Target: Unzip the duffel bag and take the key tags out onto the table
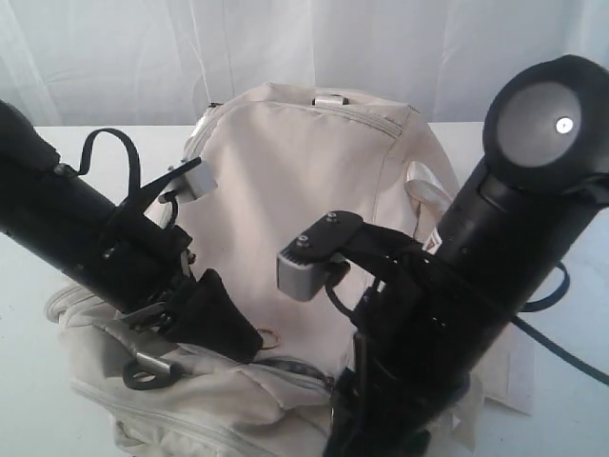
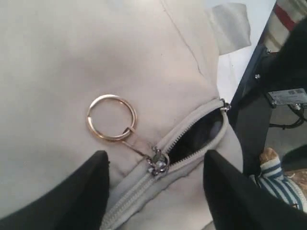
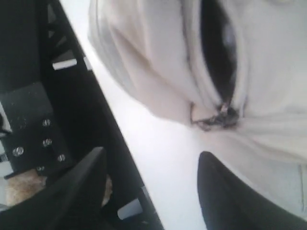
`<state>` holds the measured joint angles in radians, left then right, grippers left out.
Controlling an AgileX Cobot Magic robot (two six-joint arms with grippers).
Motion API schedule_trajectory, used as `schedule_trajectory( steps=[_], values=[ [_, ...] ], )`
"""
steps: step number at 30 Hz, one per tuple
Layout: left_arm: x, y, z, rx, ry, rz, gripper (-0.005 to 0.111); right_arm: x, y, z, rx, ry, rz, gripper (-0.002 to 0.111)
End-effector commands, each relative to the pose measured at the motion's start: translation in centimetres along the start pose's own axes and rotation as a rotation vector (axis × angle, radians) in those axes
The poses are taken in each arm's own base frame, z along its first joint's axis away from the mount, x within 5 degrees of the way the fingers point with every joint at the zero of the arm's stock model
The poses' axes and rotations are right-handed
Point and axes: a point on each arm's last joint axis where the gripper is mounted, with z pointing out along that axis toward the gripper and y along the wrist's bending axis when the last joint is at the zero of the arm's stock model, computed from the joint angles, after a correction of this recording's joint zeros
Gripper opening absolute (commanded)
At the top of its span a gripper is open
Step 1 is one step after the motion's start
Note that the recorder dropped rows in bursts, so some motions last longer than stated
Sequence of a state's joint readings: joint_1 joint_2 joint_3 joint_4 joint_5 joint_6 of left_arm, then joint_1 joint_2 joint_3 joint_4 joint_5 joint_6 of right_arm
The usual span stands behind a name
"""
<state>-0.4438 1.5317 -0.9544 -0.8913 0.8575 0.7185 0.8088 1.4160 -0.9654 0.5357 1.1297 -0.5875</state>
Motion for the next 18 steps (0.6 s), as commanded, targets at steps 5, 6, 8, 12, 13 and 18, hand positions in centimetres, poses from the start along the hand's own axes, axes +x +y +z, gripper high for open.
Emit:
schedule_trajectory(
  steps=[5, 6, 8, 12, 13, 18],
  values=[
    [-0.4, 1.1, 0.9, -0.008, -0.009, -0.109, 0.063, 2.0, 0.4, -2.5, 0.162, 0.051, 0.058, 0.049],
    [-0.4, 1.3, 1.1, -0.008, -0.008, -0.118, 0.063, 2.2, 0.4, -2.8, 0.189, 0.042, 0.062, 0.049],
    [-0.5, 1.7, 1.5, -0.012, -0.006, -0.131, 0.063, 2.4, 0.4, -3.2, 0.213, 0.035, 0.066, 0.048],
    [-0.5, 2.1, 3.3, -0.026, 0.016, -0.137, 0.063, 2.6, 0.7, -3.7, 0.229, 0.014, 0.069, 0.047],
    [-0.5, 2.1, 3.7, -0.033, 0.021, -0.128, 0.063, 2.7, 0.7, -3.8, 0.230, 0.010, 0.068, 0.047],
    [-0.5, 2.5, 6.2, -0.078, 0.041, -0.110, 0.059, 2.7, 0.8, -3.9, 0.239, 0.005, 0.063, 0.047]
  ],
)
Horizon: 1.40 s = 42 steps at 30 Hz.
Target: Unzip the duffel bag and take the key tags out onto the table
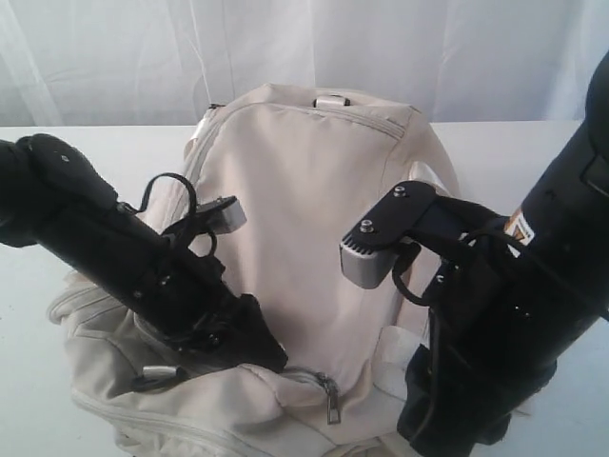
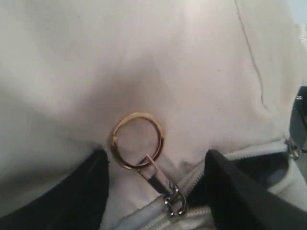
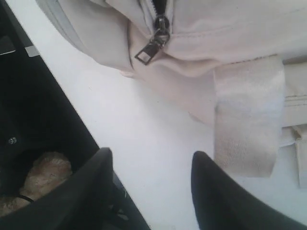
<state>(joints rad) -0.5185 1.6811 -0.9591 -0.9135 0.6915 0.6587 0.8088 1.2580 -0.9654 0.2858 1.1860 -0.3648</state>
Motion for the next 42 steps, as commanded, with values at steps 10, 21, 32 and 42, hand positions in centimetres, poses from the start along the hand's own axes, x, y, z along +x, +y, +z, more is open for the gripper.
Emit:
schedule_trajectory(
  steps=[10, 21, 32, 42],
  values=[
    [-1.3, -2.3, -0.5, 0.006, -0.042, 0.105, 0.000, 0.0, -0.2, -0.2, 0.036, -0.029, 0.000, 0.047],
    [-2.4, -7.9, -7.2, 0.003, -0.184, 0.334, 0.000, -0.6, -0.4, -0.3, 0.058, -0.088, -0.001, 0.047],
    [-0.5, -10.0, -9.7, 0.011, -0.163, 0.415, 0.000, -1.9, -0.6, -0.5, 0.075, -0.232, 0.009, 0.047],
    [0.3, -10.4, -10.8, -0.040, -0.153, 0.477, 0.000, -3.2, 0.6, -0.9, -0.046, -0.392, -0.088, 0.047]
  ],
)
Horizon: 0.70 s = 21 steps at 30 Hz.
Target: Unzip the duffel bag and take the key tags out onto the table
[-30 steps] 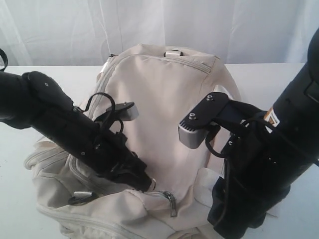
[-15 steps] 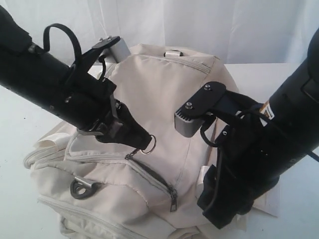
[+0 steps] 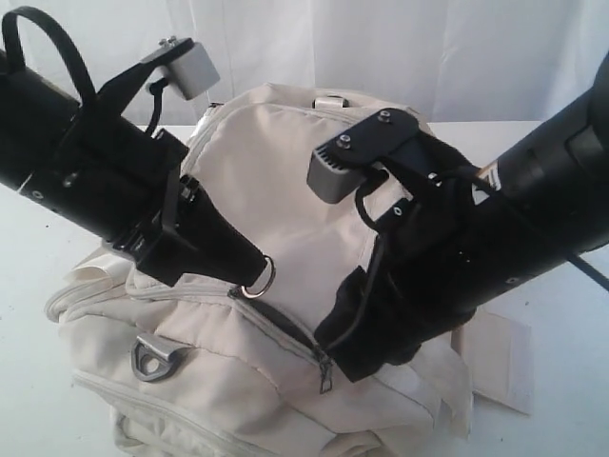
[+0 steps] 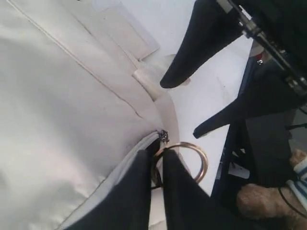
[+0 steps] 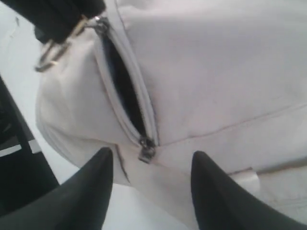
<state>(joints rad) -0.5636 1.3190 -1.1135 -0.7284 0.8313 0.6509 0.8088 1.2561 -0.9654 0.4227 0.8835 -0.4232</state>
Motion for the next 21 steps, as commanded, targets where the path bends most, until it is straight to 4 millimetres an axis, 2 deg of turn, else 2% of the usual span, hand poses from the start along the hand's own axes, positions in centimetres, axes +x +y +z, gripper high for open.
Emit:
schedule_trajectory(
  steps=[1, 7, 12, 14, 17, 21],
  values=[
    [0.1, -0.6, -0.5, 0.013, 0.018, 0.025, 0.000, -0.6, 0.9, -0.3, -0.090, -0.083, -0.128, 0.047],
    [0.4, -0.3, -0.4, -0.018, 0.045, 0.046, 0.000, -1.1, 1.3, -0.3, -0.123, -0.151, -0.291, 0.047],
    [0.6, 0.0, -0.5, -0.056, 0.074, 0.078, 0.000, -1.4, 1.3, -0.4, -0.106, -0.186, -0.342, 0.048],
    [0.8, 0.2, -0.5, -0.073, 0.090, 0.092, 0.000, -1.5, 1.2, -0.4, -0.091, -0.201, -0.349, 0.053],
    [0.7, 0.5, -0.5, -0.101, 0.084, 0.101, 0.000, -1.2, 0.9, 0.3, -0.072, -0.233, -0.408, 0.067],
    [0.9, 0.7, -0.5, -0.122, 0.105, 0.119, 0.000, -0.4, 0.8, 1.4, -0.064, -0.280, -0.462, 0.067]
  ],
)
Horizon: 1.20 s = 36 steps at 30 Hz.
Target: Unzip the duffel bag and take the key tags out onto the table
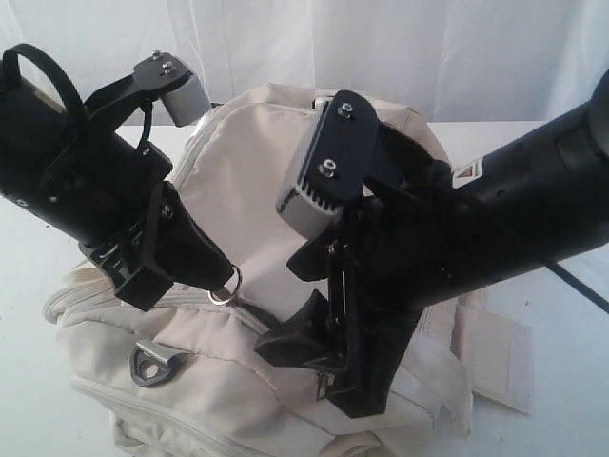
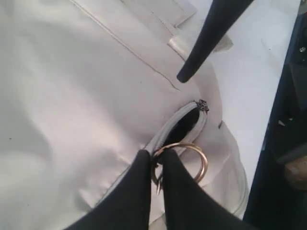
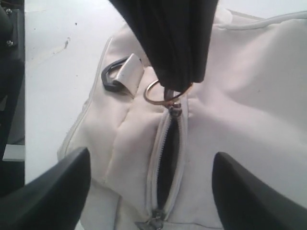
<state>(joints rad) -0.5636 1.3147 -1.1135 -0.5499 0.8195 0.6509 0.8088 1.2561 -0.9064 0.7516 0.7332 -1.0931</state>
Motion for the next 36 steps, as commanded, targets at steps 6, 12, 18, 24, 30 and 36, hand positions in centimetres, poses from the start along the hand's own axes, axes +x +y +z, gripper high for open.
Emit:
schedule_trajectory(
  steps=[6, 12, 18, 24, 30, 36],
  values=[
    [0.0, -0.3, -0.4, -0.008, 0.008, 0.023, 0.000, 1.6, -0.9, 3.4, -0.019, -0.020, 0.081, 0.067],
    [0.5, 0.2, -0.4, -0.057, 0.061, 0.068, 0.000, 2.7, -1.3, 5.2, -0.062, 0.047, 0.143, 0.040],
    [0.6, 0.4, -0.4, -0.077, 0.077, 0.074, 0.000, 3.7, -1.5, 4.9, -0.017, 0.169, 0.177, 0.000],
    [1.8, 0.7, 0.6, -0.093, 0.103, 0.045, 0.000, 4.9, -2.0, 4.6, 0.053, 0.307, 0.244, 0.000],
    [2.4, 1.4, 0.5, -0.171, 0.158, 0.034, 0.000, 5.7, -2.0, 3.9, 0.082, 0.418, 0.265, 0.000],
    [2.8, 2.3, 0.2, -0.280, 0.207, -0.009, 0.000, 6.5, -2.0, 3.5, 0.103, 0.519, 0.274, 0.000]
  ],
)
